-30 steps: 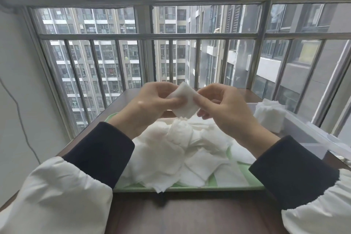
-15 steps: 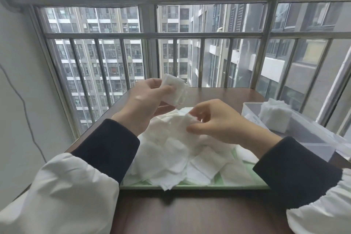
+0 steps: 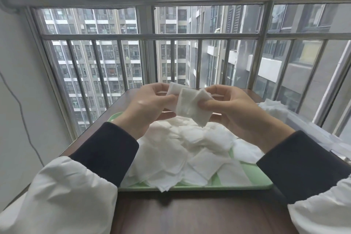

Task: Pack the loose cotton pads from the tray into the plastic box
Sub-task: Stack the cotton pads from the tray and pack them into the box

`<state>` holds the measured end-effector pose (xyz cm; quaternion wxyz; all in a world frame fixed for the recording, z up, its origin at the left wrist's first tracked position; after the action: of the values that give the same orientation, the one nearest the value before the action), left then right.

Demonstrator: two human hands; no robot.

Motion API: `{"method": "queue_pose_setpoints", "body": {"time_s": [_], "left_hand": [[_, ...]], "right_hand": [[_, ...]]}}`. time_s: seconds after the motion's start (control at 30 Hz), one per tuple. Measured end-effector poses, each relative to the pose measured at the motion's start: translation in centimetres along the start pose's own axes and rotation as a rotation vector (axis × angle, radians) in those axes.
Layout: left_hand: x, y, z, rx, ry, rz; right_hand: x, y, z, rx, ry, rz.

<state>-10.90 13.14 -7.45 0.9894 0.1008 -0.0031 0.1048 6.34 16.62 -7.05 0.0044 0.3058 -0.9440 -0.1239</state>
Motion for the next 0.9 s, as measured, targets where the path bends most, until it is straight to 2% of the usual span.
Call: {"method": "queue_pose_setpoints", "body": {"time_s": [0.2,0.5,0.9], "left_hand": [[1.9,-0.6,0.4,0.026,-0.052,-0.136],[2.8,-0.8,0.3,-0.005,-0.115,-0.2],[2.9,-0.9,0.0,-0.067,-0.13,-0.162]], "right_hand": [[-0.3,-0.1,-0.2,-0.016,0.153,0.038],[-1.1,-0.1,0.3,0.003,-0.002,0.117],[-2.5,-0.3,-0.3,-0.051,-0.154,0.26]]}}
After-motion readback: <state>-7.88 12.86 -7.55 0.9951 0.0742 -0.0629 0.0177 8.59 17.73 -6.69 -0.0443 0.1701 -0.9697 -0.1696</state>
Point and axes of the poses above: each hand's wrist, its own y-axis towards the middle knuckle, its own x-axis out of the palm, z = x × y, the point moved 9 cm from there along y, towards the middle knuckle, and after that the axes turned 5 degrees about -y, right-handed, at the moved point
